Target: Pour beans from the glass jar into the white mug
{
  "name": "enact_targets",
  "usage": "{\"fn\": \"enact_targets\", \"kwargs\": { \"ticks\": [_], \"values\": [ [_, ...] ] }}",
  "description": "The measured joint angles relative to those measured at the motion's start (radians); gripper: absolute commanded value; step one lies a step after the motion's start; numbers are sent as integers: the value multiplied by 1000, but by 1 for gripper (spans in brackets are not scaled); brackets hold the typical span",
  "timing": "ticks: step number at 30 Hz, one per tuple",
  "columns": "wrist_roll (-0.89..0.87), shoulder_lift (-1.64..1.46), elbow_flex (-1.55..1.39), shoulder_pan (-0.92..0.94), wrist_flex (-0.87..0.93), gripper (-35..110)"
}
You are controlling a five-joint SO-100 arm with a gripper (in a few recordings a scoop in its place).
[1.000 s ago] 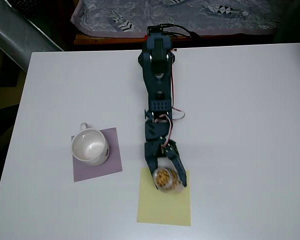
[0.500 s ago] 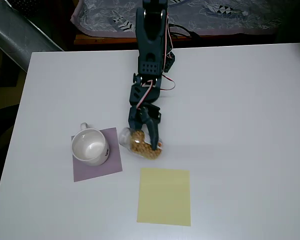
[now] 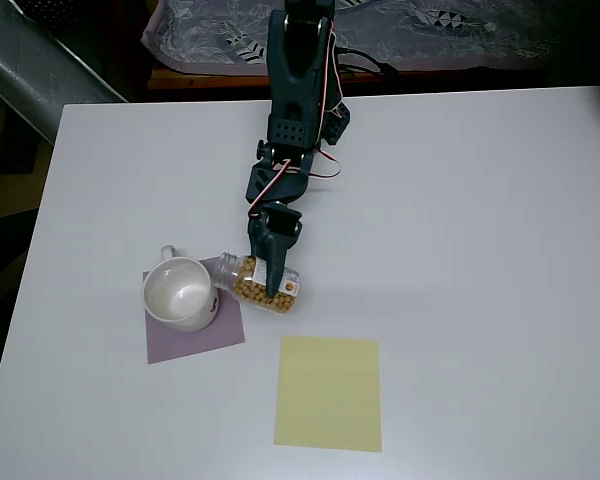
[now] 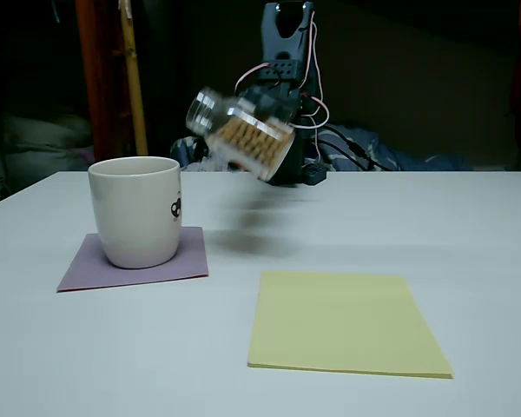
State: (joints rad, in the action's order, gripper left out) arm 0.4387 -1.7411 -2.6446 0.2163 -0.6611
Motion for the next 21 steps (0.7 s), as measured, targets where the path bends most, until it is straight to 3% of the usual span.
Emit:
{"fn": "enact_targets", "kwargs": {
  "ticks": [21],
  "values": [
    [-149,179,190,81,51,0]
  ]
}}
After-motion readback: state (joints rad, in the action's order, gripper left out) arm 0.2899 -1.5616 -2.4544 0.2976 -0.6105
